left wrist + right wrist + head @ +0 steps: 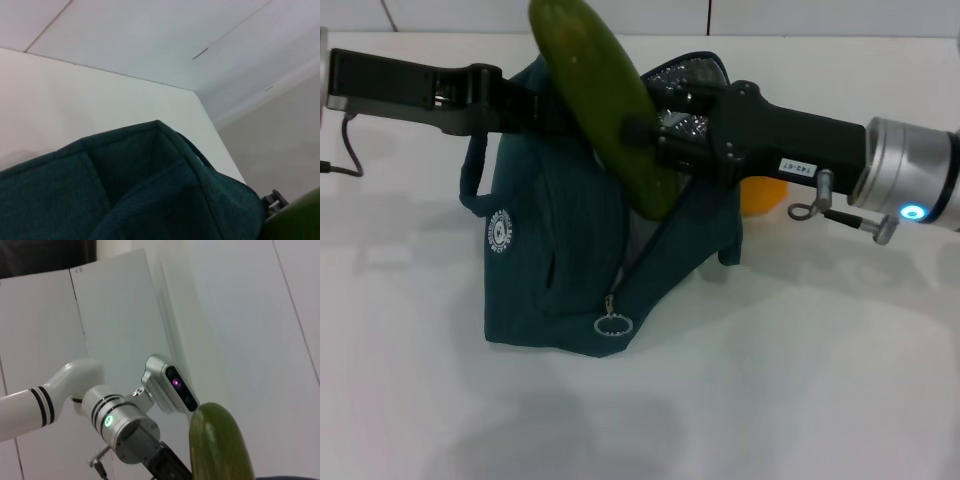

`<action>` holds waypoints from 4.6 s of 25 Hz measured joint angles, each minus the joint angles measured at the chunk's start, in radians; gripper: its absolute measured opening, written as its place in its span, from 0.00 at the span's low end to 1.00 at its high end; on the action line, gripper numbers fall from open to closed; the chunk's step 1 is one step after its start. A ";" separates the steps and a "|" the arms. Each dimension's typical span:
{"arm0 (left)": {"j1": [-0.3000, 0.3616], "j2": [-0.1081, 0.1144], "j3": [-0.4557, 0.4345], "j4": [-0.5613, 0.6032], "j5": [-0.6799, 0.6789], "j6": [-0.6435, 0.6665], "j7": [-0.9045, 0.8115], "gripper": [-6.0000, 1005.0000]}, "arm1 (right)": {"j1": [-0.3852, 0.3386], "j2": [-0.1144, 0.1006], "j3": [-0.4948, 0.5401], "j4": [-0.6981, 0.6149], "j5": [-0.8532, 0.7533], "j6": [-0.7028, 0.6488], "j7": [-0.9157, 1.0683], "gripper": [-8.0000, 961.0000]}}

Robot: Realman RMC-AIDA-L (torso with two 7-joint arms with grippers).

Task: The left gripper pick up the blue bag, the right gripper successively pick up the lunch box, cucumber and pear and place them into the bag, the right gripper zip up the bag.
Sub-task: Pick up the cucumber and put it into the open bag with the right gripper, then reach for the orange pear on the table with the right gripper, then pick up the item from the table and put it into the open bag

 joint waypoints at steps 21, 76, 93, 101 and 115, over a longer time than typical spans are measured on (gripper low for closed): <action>-0.008 0.003 0.001 0.001 0.000 0.000 -0.001 0.05 | -0.019 -0.005 0.004 -0.011 0.000 -0.023 -0.001 0.66; 0.022 -0.002 -0.036 0.003 -0.048 -0.005 0.000 0.06 | -0.063 -0.009 0.266 -0.091 -0.447 0.460 0.027 0.76; 0.000 -0.001 -0.036 0.003 -0.057 -0.006 -0.007 0.05 | -0.065 -0.006 0.249 -0.106 -0.447 0.485 0.007 0.25; 0.000 0.000 -0.036 0.003 -0.057 -0.008 -0.005 0.05 | -0.066 -0.006 0.249 -0.121 -0.449 0.501 -0.010 0.07; 0.000 -0.001 -0.036 0.003 -0.061 -0.007 -0.006 0.05 | -0.140 -0.007 0.254 -0.230 -0.439 0.493 -0.004 0.04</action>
